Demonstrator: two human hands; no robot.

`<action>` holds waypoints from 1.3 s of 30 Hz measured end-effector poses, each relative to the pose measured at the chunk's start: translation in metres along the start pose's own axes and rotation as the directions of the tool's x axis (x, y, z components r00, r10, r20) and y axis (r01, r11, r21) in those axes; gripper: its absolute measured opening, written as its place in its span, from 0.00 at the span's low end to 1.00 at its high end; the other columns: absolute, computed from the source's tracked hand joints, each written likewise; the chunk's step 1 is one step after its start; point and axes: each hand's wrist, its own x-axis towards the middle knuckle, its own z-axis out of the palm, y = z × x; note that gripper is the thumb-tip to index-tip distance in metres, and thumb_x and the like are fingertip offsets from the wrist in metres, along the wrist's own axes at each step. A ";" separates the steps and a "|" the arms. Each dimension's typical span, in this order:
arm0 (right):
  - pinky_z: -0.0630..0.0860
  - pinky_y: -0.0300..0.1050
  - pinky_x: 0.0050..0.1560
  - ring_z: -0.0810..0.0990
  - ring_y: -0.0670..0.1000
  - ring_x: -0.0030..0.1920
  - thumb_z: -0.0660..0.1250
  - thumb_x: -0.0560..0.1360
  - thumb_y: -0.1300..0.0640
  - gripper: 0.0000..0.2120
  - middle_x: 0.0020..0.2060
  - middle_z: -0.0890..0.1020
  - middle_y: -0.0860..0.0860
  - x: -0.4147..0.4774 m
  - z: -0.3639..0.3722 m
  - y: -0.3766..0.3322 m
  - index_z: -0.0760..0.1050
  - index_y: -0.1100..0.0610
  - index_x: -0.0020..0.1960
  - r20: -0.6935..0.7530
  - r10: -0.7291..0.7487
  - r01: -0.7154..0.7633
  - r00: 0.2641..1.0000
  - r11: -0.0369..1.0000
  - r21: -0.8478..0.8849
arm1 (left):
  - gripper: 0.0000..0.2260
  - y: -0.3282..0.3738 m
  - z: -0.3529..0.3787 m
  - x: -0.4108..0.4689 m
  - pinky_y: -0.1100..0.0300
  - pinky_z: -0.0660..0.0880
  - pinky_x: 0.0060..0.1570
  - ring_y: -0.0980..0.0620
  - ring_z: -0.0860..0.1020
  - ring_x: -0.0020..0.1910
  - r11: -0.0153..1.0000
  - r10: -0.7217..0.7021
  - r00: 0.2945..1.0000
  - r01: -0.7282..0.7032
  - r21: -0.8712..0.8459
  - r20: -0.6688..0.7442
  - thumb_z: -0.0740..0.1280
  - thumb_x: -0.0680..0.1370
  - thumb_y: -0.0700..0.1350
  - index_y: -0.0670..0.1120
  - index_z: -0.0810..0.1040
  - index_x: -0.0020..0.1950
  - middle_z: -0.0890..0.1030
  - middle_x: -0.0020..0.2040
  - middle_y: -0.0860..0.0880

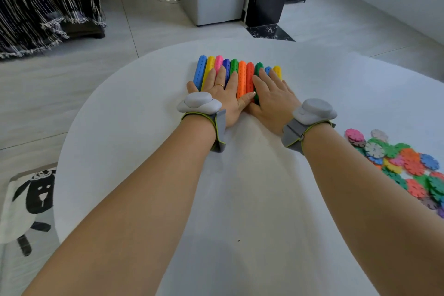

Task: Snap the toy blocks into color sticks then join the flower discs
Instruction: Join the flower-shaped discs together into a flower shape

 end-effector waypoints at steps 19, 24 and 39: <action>0.39 0.58 0.75 0.41 0.54 0.77 0.62 0.73 0.38 0.36 0.77 0.51 0.50 -0.078 -0.043 0.026 0.54 0.49 0.76 -0.102 0.141 -0.136 0.985 0.989 0.059 | 0.24 0.080 -0.030 -0.054 0.48 0.43 0.74 0.47 0.42 0.76 0.943 0.201 0.966 -0.236 -0.235 -0.165 0.47 0.82 0.56 0.50 0.52 0.77 0.49 0.78 0.47; 0.39 0.57 0.75 0.41 0.53 0.77 0.57 0.77 0.41 0.30 0.77 0.51 0.50 -0.135 -0.047 0.065 0.55 0.48 0.76 -0.060 0.226 -0.227 0.972 0.974 -0.002 | 0.23 0.133 -0.014 -0.083 0.50 0.45 0.74 0.47 0.45 0.76 0.911 0.291 0.952 -0.305 -0.277 -0.093 0.46 0.82 0.56 0.50 0.54 0.76 0.51 0.78 0.47; 0.41 0.55 0.75 0.38 0.55 0.77 0.54 0.68 0.28 0.41 0.77 0.43 0.48 -0.227 -0.013 0.149 0.44 0.40 0.76 -0.003 0.466 -0.460 0.885 0.874 0.157 | 0.29 0.217 0.035 -0.082 0.43 0.36 0.72 0.48 0.36 0.75 0.901 0.430 0.898 -0.421 -0.105 0.090 0.46 0.73 0.72 0.68 0.47 0.73 0.42 0.77 0.56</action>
